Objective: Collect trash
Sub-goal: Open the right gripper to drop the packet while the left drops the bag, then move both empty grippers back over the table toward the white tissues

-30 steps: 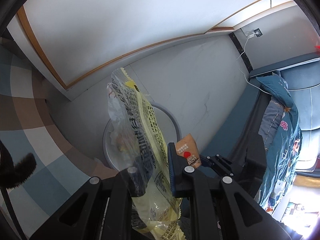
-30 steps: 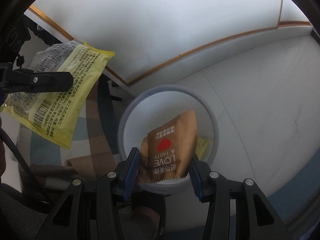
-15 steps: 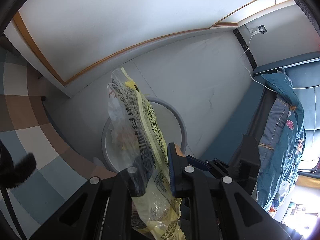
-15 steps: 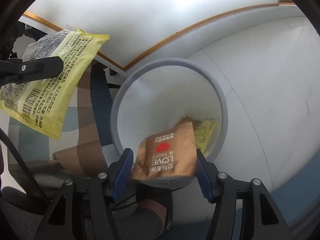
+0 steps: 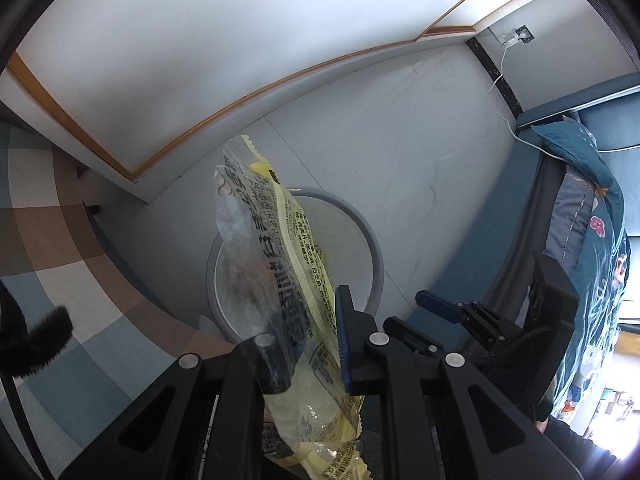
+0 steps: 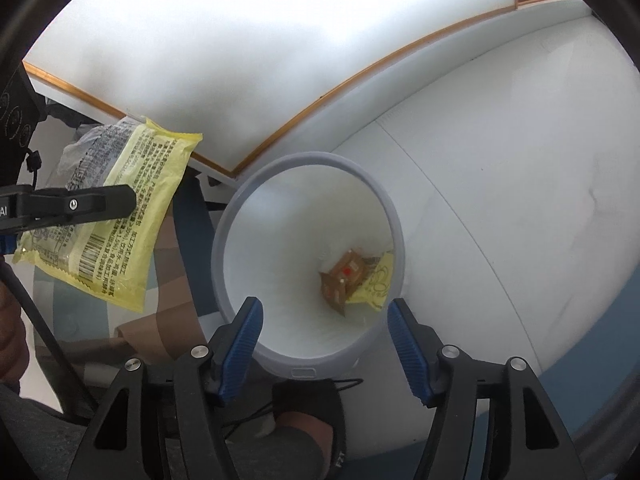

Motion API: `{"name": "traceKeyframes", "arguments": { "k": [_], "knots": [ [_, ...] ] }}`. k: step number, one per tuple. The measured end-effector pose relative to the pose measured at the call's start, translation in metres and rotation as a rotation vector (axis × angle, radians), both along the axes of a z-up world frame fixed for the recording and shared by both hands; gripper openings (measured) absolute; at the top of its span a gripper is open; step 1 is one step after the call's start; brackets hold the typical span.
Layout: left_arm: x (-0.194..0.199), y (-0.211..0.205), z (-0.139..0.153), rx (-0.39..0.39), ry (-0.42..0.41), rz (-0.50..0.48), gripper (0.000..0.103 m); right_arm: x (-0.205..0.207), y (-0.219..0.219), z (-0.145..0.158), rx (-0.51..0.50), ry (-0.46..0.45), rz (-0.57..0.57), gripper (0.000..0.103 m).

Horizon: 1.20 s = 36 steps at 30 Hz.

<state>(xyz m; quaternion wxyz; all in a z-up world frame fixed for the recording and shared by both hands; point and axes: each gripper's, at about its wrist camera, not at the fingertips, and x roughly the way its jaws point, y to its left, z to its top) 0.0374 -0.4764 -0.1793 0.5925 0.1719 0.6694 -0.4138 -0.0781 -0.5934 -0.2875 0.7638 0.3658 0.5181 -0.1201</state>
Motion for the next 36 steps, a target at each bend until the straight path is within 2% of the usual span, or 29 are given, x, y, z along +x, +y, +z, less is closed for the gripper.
{"name": "traceKeyframes", "arguments": {
  "k": [10,17,19,22,29,34,36],
  "knots": [
    [-0.005,-0.003,-0.012,0.069,0.011,-0.05,0.014,-0.019,-0.018,0.019,-0.041,-0.023,-0.081,0.072],
    [0.001,0.004,-0.006,0.07,-0.038,-0.017,0.018,-0.018,-0.017,0.022,-0.046,-0.032,-0.091,0.073],
    [0.001,0.009,0.001,0.061,-0.075,0.002,0.018,-0.017,-0.015,0.026,-0.056,-0.037,-0.094,0.073],
    [0.003,0.019,0.017,0.049,-0.182,0.039,0.02,-0.018,-0.013,0.034,-0.073,-0.065,-0.095,0.075],
    [0.005,0.05,0.065,-0.02,-0.371,0.141,0.043,-0.016,-0.009,0.074,-0.13,-0.13,-0.093,0.075],
    [0.003,0.08,0.102,-0.072,-0.449,0.234,0.06,-0.013,-0.005,0.115,-0.188,-0.19,-0.084,0.076],
    [0.003,0.094,0.114,-0.103,-0.481,0.284,0.061,-0.013,-0.004,0.133,-0.209,-0.217,-0.085,0.077]
  ]
}}
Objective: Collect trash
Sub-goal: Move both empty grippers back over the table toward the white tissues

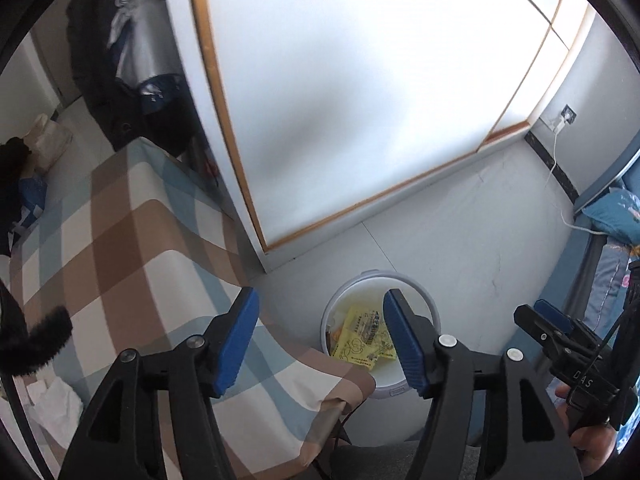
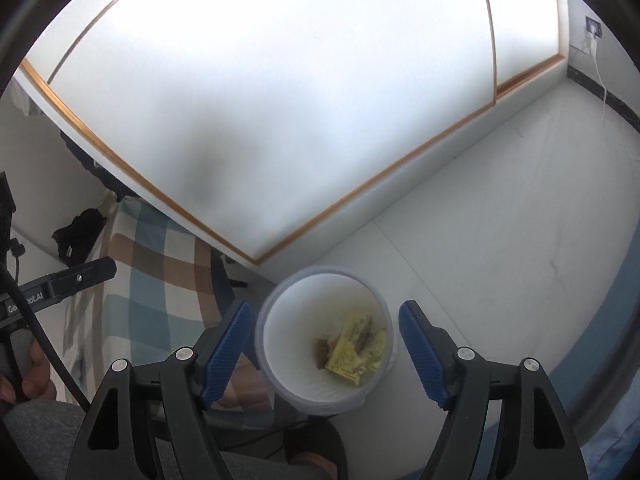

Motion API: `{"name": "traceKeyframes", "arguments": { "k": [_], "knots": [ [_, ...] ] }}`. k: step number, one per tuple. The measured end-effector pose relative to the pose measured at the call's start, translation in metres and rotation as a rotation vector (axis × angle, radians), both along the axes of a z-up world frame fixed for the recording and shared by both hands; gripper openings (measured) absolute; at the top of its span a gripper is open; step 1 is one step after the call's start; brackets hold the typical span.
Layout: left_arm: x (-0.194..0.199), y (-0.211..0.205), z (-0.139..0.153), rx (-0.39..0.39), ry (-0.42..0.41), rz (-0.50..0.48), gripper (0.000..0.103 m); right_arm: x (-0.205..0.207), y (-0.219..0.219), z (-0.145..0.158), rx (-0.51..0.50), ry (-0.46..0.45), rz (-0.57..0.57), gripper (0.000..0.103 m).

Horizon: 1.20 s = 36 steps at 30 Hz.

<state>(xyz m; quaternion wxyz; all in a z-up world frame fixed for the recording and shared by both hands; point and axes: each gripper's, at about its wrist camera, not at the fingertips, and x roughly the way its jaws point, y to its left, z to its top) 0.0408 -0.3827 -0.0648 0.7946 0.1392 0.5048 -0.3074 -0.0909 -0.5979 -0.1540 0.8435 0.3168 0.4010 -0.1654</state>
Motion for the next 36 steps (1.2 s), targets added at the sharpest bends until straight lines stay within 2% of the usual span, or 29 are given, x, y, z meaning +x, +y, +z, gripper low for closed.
{"name": "traceKeyframes", "arguments": {
  "k": [3,9,11,14,17,21,27,36],
  "knots": [
    [-0.003,0.024,0.023,-0.034,-0.06,0.054,0.062,0.003,0.008,0.033,-0.034,-0.055,0.002,0.079],
    [-0.007,0.076,0.066,-0.103,-0.169,0.156,0.077,0.017,0.045,0.094,-0.098,-0.162,0.06,0.082],
    [-0.008,0.093,0.08,-0.111,-0.215,0.19,0.081,0.021,0.064,0.115,-0.12,-0.207,0.104,0.088],
    [-0.011,0.129,0.097,-0.123,-0.279,0.258,0.085,0.03,0.101,0.145,-0.185,-0.271,0.185,0.091],
    [-0.014,0.158,0.107,-0.144,-0.307,0.319,0.089,0.037,0.138,0.165,-0.216,-0.31,0.257,0.092],
    [-0.012,0.202,0.111,-0.164,-0.325,0.401,0.091,0.048,0.176,0.179,-0.22,-0.344,0.301,0.092],
    [-0.005,0.257,0.103,-0.156,-0.337,0.515,0.092,0.063,0.228,0.188,-0.216,-0.353,0.389,0.092],
    [0.001,0.325,0.093,-0.158,-0.338,0.62,0.092,0.093,0.304,0.17,-0.217,-0.315,0.53,0.092]
  ]
}}
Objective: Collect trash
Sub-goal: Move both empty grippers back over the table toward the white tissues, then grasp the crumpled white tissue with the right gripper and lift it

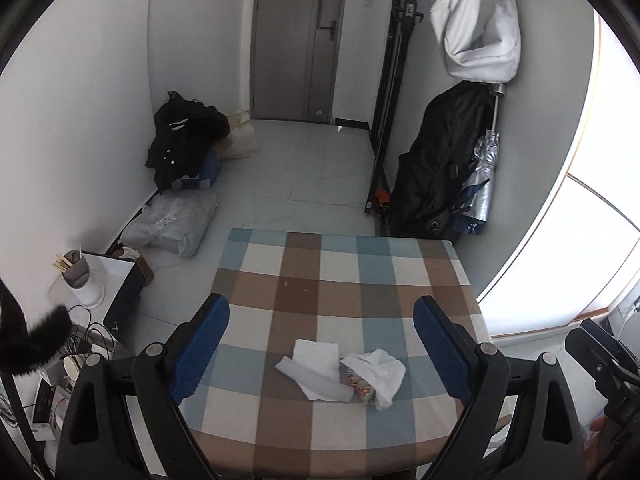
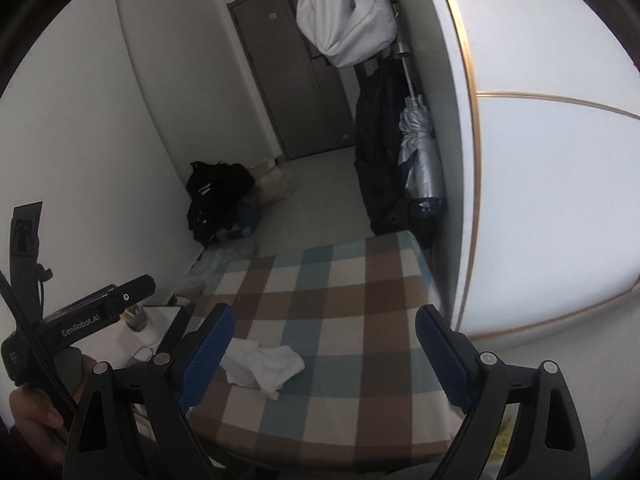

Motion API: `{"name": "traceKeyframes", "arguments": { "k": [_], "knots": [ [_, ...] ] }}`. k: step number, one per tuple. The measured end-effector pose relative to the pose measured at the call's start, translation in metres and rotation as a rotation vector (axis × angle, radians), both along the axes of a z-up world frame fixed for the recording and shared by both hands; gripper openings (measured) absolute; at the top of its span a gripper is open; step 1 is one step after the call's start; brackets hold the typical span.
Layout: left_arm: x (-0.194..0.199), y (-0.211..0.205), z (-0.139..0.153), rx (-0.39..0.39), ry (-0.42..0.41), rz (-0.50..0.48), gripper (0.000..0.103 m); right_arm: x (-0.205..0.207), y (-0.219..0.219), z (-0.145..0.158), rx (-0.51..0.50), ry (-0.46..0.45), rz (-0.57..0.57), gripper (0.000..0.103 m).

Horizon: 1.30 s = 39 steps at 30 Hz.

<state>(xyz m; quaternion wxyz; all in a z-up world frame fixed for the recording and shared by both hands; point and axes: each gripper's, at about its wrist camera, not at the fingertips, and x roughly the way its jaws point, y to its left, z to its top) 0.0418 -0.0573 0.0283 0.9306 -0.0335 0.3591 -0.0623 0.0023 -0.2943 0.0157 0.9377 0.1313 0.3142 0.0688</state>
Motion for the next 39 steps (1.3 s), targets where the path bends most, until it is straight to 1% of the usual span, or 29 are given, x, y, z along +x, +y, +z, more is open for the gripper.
{"name": "traceKeyframes", "arguments": {
  "k": [6,10,13,20,24,30,33,35,36,39],
  "knots": [
    [0.01,0.039,-0.015,-0.007,0.009,0.053,0.092,0.021,0.04,-0.013,-0.034,0.035,0.073,0.092],
    [0.018,0.06,-0.03,-0.036,0.044,0.082,0.092,0.037,0.061,-0.027,-0.048,0.104,0.117,0.092],
    [0.021,0.072,-0.038,-0.058,0.065,0.094,0.092,0.047,0.075,-0.039,-0.05,0.147,0.149,0.092],
    [0.025,0.09,-0.046,-0.086,0.09,0.11,0.092,0.063,0.105,-0.061,-0.082,0.207,0.201,0.092],
    [0.028,0.101,-0.052,-0.123,0.129,0.103,0.092,0.076,0.107,-0.076,-0.065,0.257,0.188,0.092],
    [0.031,0.117,-0.058,-0.16,0.165,0.128,0.092,0.095,0.1,-0.105,-0.04,0.344,0.167,0.092],
    [0.033,0.122,-0.061,-0.172,0.176,0.138,0.092,0.102,0.098,-0.122,-0.062,0.392,0.165,0.092],
    [0.034,0.124,-0.063,-0.183,0.187,0.141,0.092,0.104,0.098,-0.132,-0.06,0.418,0.193,0.092],
    [0.034,0.125,-0.064,-0.191,0.194,0.139,0.092,0.104,0.099,-0.134,-0.056,0.423,0.208,0.092],
    [0.037,0.125,-0.067,-0.194,0.208,0.135,0.092,0.106,0.101,-0.141,-0.103,0.427,0.227,0.092]
  ]
}}
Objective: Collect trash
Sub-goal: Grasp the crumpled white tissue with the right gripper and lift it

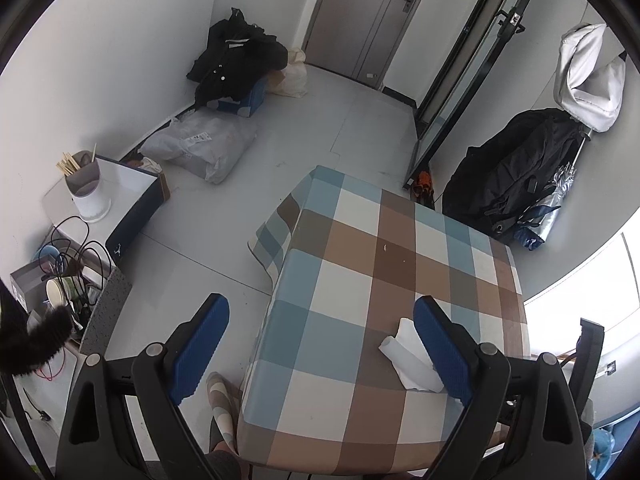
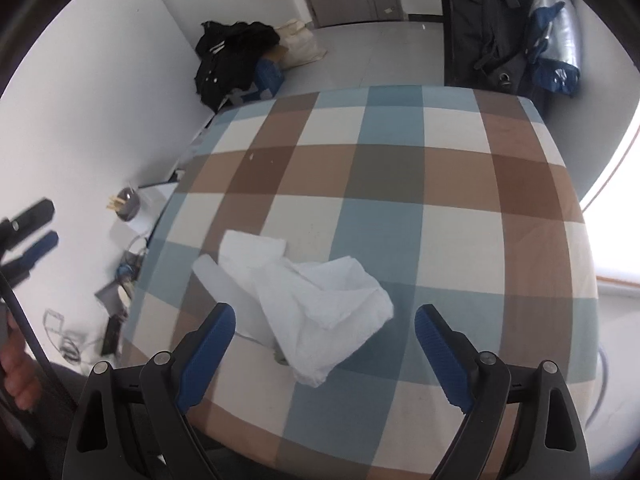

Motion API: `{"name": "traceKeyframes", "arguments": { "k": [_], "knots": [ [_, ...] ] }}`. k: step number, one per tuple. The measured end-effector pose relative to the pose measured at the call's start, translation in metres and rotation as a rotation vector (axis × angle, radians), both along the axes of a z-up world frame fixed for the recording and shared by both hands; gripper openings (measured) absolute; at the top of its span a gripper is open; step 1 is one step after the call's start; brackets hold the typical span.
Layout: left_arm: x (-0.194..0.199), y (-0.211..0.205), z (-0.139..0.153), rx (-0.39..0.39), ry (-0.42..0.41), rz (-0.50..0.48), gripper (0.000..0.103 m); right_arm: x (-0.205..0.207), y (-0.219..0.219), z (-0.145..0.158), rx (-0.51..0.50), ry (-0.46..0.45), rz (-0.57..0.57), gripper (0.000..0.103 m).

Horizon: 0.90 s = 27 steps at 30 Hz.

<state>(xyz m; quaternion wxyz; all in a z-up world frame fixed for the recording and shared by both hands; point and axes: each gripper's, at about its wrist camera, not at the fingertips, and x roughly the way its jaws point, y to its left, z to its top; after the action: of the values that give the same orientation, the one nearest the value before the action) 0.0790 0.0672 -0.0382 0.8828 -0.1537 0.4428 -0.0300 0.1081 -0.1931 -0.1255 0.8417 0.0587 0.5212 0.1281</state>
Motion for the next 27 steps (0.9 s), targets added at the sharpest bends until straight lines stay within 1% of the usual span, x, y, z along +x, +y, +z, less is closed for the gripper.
{"name": "traceKeyframes", "arguments": {
  "k": [2,4,6,8,14,18,19,20,23,27],
  "knots": [
    [0.002,-0.001,-0.002,-0.003,0.008,-0.006,0.092,0.003,-0.002,-0.007,0.0,0.024,-0.004,0.092],
    [0.004,-0.003,-0.004,0.0,0.019,-0.012,0.092,0.008,-0.007,-0.015,0.026,0.058,-0.025,0.09],
    [0.005,-0.003,-0.006,-0.001,0.03,-0.017,0.092,0.012,-0.013,-0.02,0.06,0.086,-0.055,0.086],
    [0.006,-0.005,-0.008,0.004,0.038,-0.019,0.092,0.015,-0.018,-0.022,0.086,0.101,-0.076,0.079],
    [0.009,-0.009,-0.012,0.022,0.058,-0.026,0.092,0.02,-0.023,-0.022,0.11,0.091,-0.108,0.066],
    [0.01,-0.013,-0.015,0.035,0.072,-0.033,0.092,0.02,-0.019,-0.021,0.06,0.069,-0.101,0.058],
    [0.01,-0.014,-0.015,0.038,0.075,-0.037,0.092,0.02,-0.017,-0.021,0.039,0.063,-0.095,0.054],
    [0.01,-0.016,-0.016,0.043,0.077,-0.039,0.092,0.019,-0.014,-0.021,0.008,0.055,-0.084,0.05],
    [0.012,-0.019,-0.017,0.055,0.084,-0.044,0.092,0.016,-0.003,-0.021,-0.077,0.031,-0.037,0.044],
    [0.012,-0.022,-0.018,0.07,0.087,-0.047,0.092,0.006,0.015,-0.022,-0.19,-0.007,0.045,0.039]
  ]
}}
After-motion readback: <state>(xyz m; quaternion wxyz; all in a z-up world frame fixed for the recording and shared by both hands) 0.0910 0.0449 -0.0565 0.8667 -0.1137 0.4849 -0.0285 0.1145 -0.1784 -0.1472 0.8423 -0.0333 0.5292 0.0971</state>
